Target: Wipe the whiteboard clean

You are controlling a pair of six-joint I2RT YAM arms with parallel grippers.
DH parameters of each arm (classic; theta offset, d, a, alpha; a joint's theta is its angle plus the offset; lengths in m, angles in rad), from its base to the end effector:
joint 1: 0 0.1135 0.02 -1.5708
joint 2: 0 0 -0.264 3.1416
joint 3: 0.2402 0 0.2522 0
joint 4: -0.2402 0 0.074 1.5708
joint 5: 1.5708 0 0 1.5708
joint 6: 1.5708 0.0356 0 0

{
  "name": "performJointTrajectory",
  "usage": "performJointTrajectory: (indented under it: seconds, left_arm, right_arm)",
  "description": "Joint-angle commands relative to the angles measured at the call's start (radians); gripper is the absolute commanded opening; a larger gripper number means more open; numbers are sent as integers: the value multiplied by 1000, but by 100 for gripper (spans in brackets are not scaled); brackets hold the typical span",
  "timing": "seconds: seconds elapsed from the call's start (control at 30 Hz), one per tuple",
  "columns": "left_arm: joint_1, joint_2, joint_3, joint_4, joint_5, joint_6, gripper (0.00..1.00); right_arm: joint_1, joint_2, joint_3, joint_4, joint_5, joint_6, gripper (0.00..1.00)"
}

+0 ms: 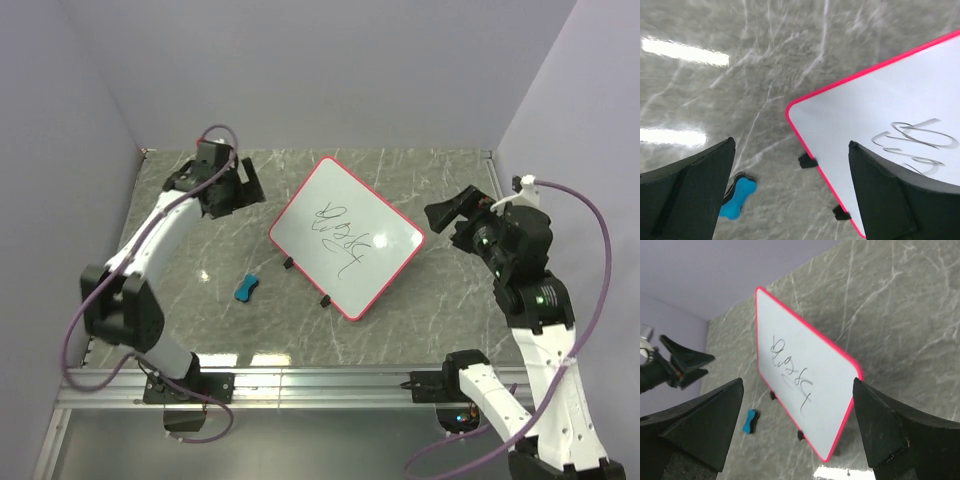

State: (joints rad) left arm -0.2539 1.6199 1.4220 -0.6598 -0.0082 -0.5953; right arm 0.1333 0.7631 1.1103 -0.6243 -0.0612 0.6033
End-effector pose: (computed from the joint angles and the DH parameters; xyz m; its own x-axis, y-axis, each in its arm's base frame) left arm 0.3453 -0.0893 0.3050 -0.7441 -0.3862 -0.5451 -0.2068 0.9091 -0.3617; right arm 0.1429 0.0214 0.4058 -0.3316 0.5269 -0.7826 -0.0034 0.8288 0.5595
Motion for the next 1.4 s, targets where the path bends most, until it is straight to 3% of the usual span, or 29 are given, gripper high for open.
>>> performJointTrajectory:
  seconds: [0.0, 0.1, 0.33, 0.87, 0.97, 1.13, 1.27, 1.37]
  left_arm:
    - [25, -149, -59, -61, -30, 18, 100]
    - [15, -158, -137, -185, -61, 9, 100]
    - [-50, -284, -458, -45, -7, -21, 99]
    - [-116, -81, -488, 29, -45, 46, 98]
    - [-117, -75, -520, 55, -13, 45, 93]
    - [-122, -80, -518, 43, -6, 40, 68]
    - [-122, -58, -528, 48, -1, 37, 60]
    - [-122, -29, -522, 46, 16, 42, 45]
  right_arm:
    - [5, -88, 46, -83, -89, 35, 96]
    - [5, -125, 39, -120, -111, 39, 96]
    - [34, -194, -18, -152, -156, 52, 95]
    - [35, -219, -1, -325, -92, -31, 94]
    - [35, -209, 3, -336, -62, -33, 94]
    - [37, -186, -4, -319, -34, -37, 94]
    - [35, -151, -6, -311, 1, -42, 94]
    - [35, -142, -30, -292, 12, -28, 94]
